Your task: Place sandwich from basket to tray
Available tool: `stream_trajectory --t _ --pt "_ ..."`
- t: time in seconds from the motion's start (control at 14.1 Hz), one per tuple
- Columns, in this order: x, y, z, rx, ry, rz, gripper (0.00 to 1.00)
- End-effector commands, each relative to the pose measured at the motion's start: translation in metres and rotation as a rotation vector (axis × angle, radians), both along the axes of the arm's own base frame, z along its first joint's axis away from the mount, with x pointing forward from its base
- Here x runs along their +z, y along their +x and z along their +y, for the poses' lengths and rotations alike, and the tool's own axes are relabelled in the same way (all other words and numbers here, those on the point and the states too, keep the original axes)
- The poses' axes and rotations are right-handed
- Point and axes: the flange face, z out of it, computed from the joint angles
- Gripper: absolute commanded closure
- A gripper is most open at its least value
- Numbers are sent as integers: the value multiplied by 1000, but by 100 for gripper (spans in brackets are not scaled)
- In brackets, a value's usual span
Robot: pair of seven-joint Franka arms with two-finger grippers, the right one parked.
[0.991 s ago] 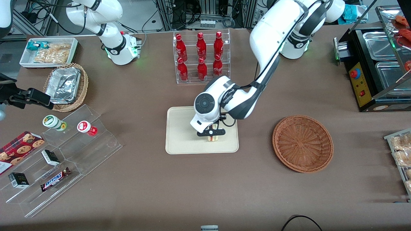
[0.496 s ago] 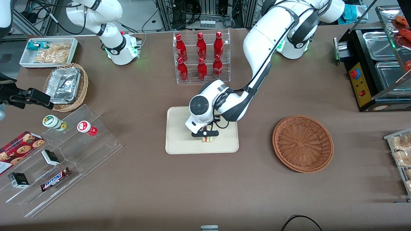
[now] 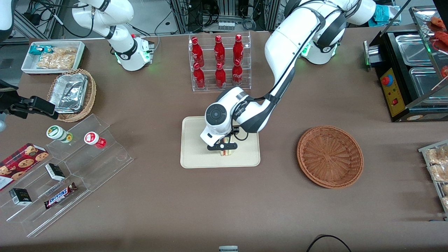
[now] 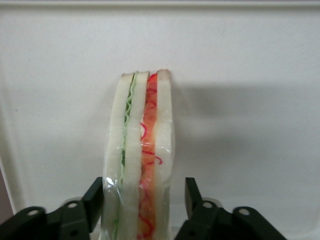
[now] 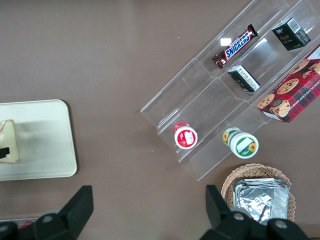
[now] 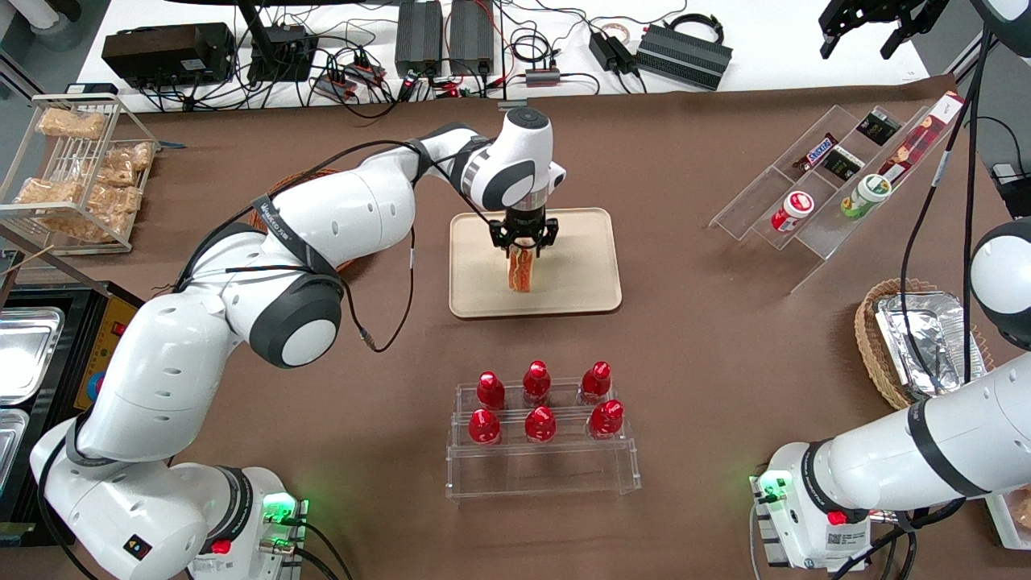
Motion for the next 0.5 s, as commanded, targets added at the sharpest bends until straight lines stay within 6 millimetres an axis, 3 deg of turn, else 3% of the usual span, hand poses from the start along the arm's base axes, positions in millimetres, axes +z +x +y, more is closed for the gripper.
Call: stream_trajectory --t 0.0,0.14,0.28,0.42 --pt "87 7 22 12 35 -25 0" --pt "148 34 80 41 39 -7 0" --pt "177 25 120 -1 61 20 0" --pt "195 21 178 -3 75 36 0"
